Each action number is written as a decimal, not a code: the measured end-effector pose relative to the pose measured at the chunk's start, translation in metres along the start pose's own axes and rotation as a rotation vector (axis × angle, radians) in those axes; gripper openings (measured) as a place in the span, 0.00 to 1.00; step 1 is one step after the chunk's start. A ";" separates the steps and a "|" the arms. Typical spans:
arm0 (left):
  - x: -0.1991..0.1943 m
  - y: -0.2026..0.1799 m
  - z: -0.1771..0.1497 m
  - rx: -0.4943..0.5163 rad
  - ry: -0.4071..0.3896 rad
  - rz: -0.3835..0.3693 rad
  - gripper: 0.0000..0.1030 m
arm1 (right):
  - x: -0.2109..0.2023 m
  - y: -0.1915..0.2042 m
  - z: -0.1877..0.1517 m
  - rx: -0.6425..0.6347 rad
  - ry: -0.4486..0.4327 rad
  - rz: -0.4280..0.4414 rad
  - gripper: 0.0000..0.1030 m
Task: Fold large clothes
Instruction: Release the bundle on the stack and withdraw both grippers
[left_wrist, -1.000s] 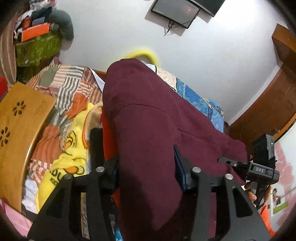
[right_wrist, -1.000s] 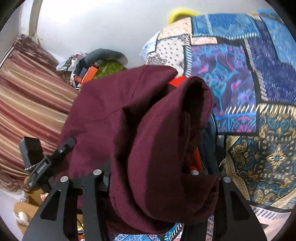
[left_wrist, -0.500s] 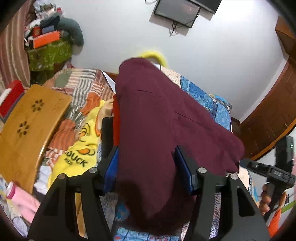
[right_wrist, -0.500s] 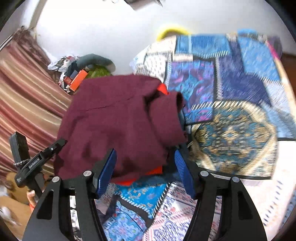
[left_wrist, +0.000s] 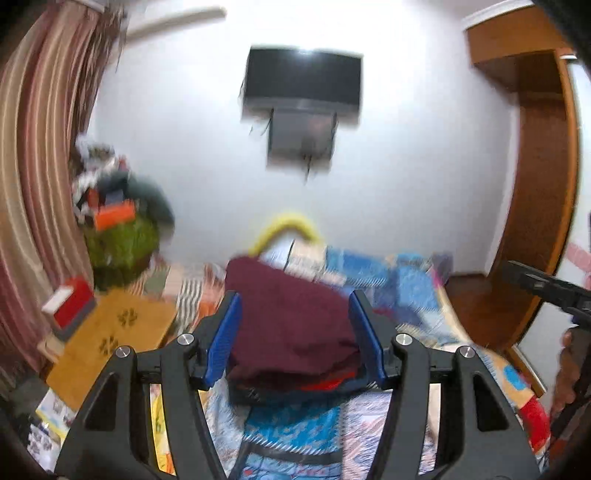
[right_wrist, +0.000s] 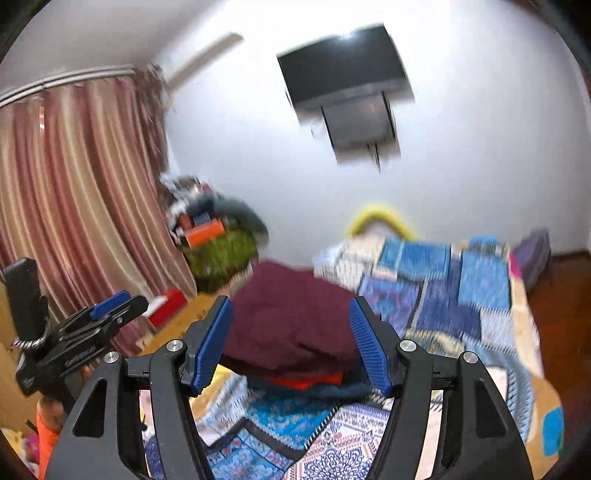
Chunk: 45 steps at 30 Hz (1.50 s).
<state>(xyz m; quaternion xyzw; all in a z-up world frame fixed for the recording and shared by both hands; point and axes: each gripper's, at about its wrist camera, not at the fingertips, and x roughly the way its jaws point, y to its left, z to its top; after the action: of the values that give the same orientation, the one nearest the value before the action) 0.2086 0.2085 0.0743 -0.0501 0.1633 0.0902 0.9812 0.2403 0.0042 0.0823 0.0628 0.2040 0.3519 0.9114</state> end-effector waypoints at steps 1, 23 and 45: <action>-0.015 -0.007 0.001 0.005 -0.028 -0.014 0.60 | -0.012 0.007 0.000 -0.015 -0.033 0.001 0.60; -0.129 -0.059 -0.070 0.036 -0.242 0.123 0.99 | -0.083 0.058 -0.050 -0.096 -0.237 -0.198 1.00; -0.118 -0.054 -0.080 0.018 -0.212 0.135 0.99 | -0.086 0.051 -0.060 -0.093 -0.179 -0.212 1.00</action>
<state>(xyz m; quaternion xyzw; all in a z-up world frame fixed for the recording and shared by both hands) 0.0840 0.1269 0.0419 -0.0204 0.0626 0.1593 0.9850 0.1263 -0.0171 0.0690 0.0299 0.1108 0.2556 0.9600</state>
